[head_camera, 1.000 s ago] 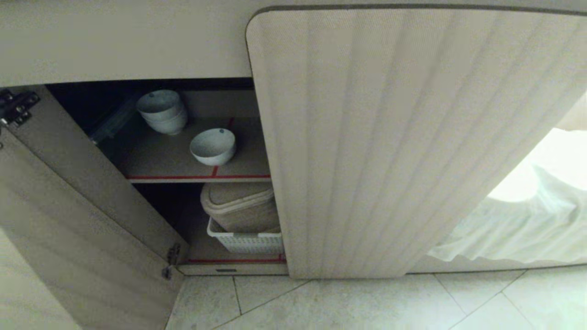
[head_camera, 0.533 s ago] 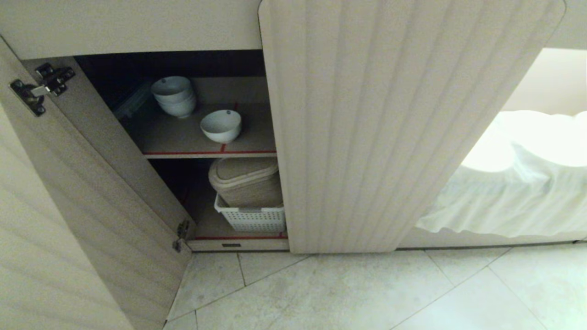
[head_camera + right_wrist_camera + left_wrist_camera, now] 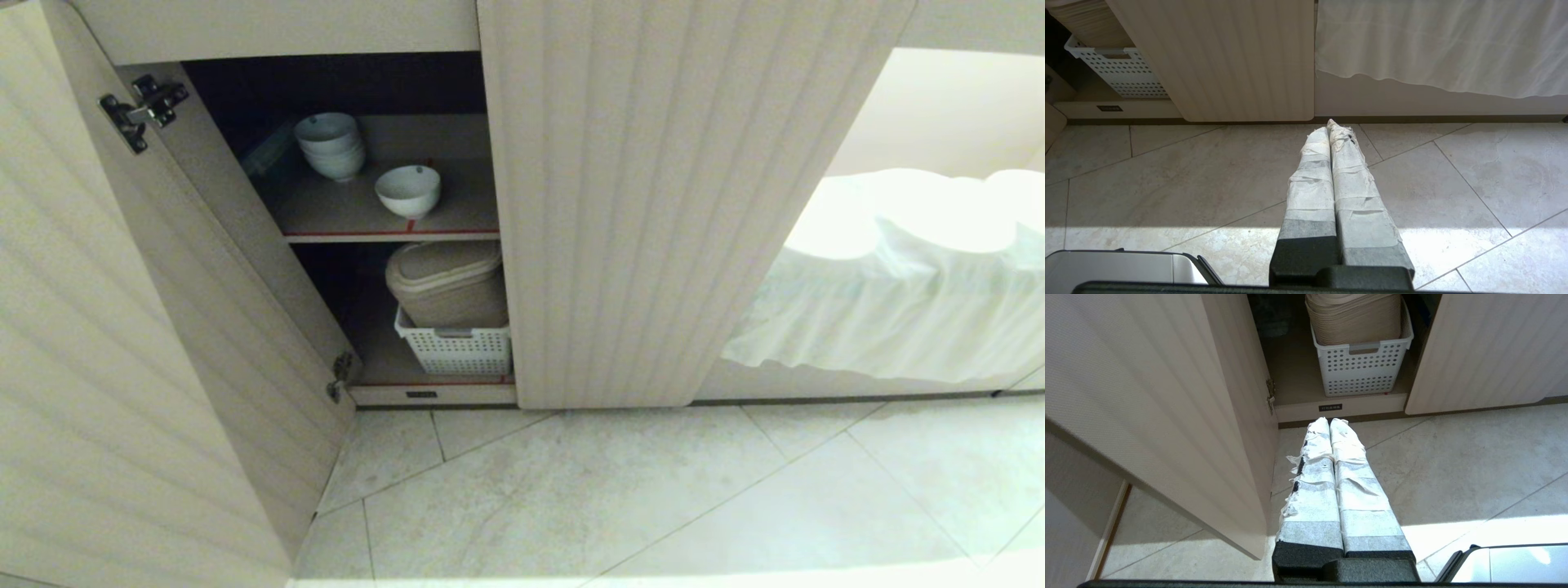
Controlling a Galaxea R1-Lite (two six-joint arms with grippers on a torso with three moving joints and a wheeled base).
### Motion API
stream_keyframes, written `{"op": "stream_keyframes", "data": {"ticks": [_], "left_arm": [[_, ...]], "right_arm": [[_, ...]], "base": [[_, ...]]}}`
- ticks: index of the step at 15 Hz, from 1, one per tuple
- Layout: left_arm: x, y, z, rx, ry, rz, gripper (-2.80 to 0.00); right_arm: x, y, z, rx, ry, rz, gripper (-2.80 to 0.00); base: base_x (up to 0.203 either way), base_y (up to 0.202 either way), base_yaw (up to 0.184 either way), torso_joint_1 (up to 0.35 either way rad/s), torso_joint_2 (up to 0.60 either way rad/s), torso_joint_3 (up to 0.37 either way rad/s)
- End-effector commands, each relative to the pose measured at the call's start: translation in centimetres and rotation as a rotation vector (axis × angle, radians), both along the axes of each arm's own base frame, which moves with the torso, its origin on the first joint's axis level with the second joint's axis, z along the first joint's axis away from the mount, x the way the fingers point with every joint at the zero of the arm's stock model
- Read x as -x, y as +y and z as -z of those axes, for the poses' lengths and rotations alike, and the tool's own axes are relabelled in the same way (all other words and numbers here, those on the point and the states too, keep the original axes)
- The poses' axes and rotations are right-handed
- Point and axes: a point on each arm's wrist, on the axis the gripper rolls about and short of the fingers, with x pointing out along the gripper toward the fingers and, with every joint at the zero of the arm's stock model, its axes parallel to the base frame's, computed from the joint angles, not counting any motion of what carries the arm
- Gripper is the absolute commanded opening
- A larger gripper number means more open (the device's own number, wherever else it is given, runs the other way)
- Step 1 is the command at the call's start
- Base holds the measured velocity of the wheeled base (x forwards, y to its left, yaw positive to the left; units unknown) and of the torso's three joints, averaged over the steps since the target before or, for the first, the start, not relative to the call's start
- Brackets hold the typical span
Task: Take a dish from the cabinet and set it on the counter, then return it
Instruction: Close the cabinet door
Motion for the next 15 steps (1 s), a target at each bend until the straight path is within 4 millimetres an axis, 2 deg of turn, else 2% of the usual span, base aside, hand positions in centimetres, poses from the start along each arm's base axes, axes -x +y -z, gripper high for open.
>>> {"op": "stream_keyframes", "data": {"ticks": [1, 15], "left_arm": [[0.0, 0.0, 0.0, -0.001, -0.001, 0.0, -2.8], [0.0, 0.01, 0.0, 0.002, -0.001, -0.003, -2.8]], "right_arm": [[0.0, 0.0, 0.0, 0.0, 0.0, 0.0, -2.8], [0.0, 0.0, 0.0, 0.0, 0.0, -0.002, -2.8]], "base": [[0.0, 0.0, 0.0, 0.0, 0.0, 0.0], [0.0, 0.0, 0.0, 0.0, 0.0, 0.0]]}}
